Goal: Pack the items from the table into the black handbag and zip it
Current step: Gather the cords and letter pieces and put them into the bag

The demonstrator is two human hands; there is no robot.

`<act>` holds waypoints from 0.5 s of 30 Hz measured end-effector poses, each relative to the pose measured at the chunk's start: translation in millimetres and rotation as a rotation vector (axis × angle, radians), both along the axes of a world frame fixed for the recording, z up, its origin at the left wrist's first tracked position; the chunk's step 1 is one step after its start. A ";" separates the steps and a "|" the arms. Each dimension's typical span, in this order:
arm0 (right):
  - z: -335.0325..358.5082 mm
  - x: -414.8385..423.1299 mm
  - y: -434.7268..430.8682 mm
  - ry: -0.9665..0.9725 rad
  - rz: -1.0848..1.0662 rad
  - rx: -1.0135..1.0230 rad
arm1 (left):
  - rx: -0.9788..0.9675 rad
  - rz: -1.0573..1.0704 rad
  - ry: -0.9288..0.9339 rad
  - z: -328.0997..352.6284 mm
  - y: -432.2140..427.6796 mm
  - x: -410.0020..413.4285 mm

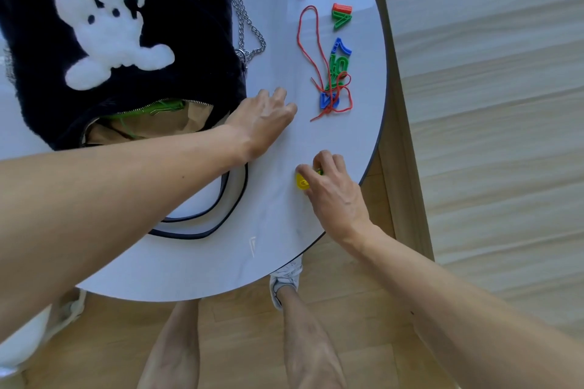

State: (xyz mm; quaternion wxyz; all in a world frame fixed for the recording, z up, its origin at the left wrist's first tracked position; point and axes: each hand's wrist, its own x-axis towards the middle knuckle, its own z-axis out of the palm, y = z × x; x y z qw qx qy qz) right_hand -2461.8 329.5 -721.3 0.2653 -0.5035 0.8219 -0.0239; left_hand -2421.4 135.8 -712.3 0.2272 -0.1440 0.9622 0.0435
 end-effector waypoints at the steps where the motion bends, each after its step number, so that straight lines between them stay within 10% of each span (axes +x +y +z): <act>1: -1.2 -1.4 -1.0 -0.008 0.007 -0.009 | 0.019 0.004 0.009 -0.4 -0.1 1.3; 12: -5.0 -6.9 -6.1 -0.207 -0.307 -0.219 | 0.436 0.559 0.312 -8.2 12.8 27.4; 15: 14.2 -14.2 -22.6 -0.328 -0.582 -0.374 | 0.791 1.064 0.505 11.4 16.6 23.1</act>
